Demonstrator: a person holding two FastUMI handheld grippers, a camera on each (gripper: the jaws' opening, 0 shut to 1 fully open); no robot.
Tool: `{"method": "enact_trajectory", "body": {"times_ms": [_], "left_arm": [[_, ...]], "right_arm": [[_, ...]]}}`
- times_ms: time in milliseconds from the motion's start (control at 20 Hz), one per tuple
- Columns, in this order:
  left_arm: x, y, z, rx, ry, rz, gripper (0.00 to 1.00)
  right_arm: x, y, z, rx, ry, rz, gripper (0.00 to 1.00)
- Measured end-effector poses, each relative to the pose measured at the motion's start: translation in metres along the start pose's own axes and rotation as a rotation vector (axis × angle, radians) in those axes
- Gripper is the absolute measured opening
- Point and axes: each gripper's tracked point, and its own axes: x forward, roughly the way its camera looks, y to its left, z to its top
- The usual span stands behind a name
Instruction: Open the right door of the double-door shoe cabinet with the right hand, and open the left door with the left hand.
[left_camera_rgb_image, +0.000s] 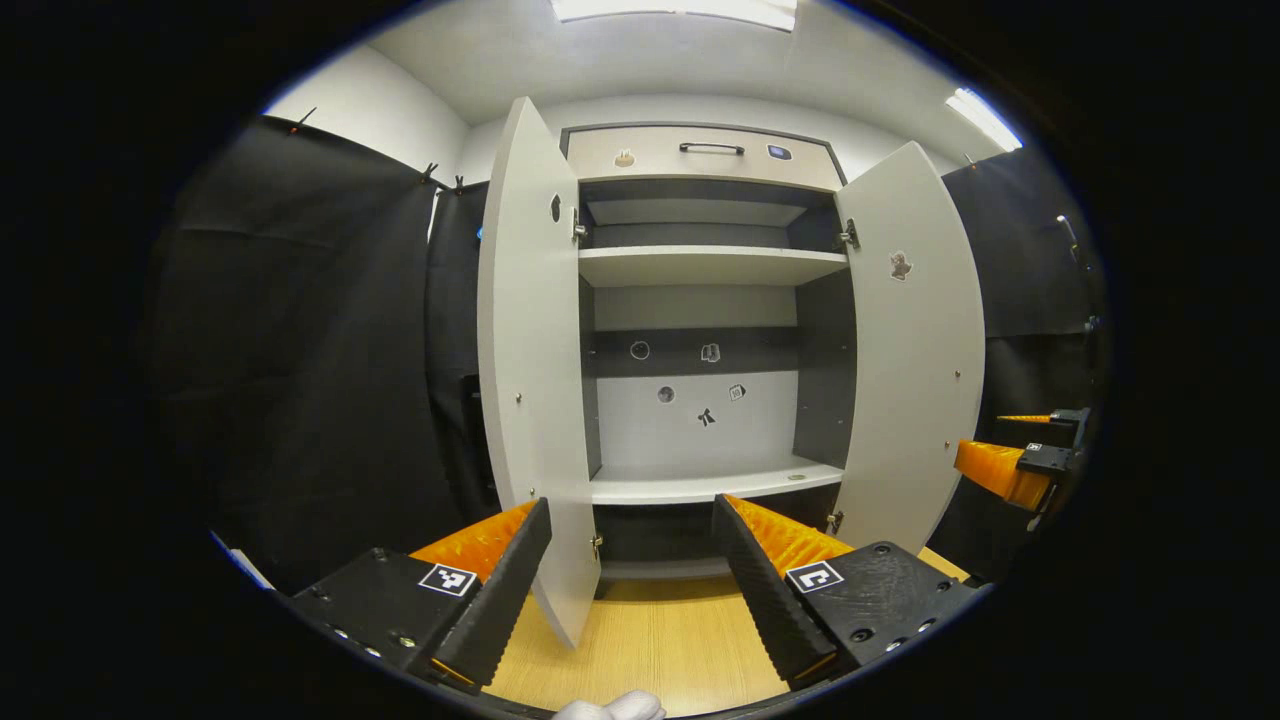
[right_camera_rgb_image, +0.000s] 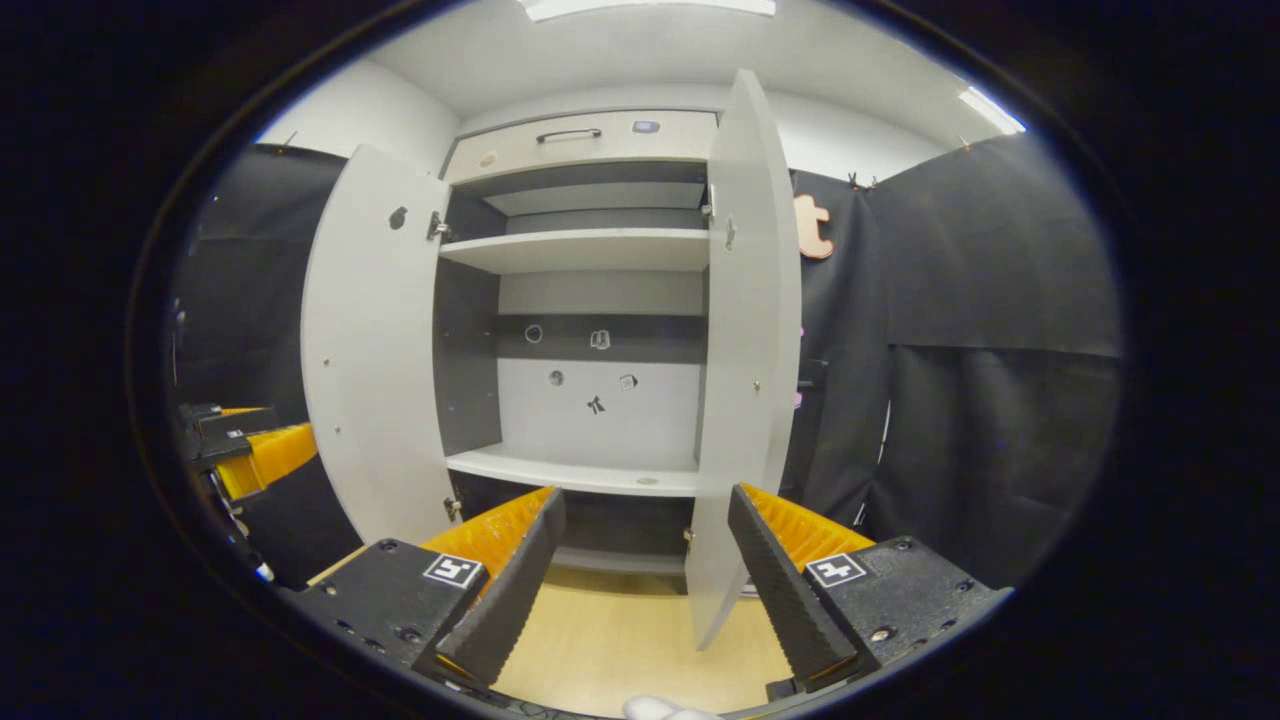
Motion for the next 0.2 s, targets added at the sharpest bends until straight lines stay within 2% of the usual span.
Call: {"method": "enact_trajectory", "body": {"times_ms": [50, 200], "left_arm": [[-0.0002, -0.0004, 0.0009, 0.000, -0.003, -0.001, 0.96], [0.0016, -0.0043, 0.0033, -0.001, -0.006, -0.007, 0.96]], "right_arm": [[-0.0002, -0.0024, 0.0003, 0.005, -0.001, -0.007, 1.00], [0.0003, -0.0053, 0.0014, 0.014, -0.003, -0.013, 1.00]]}}
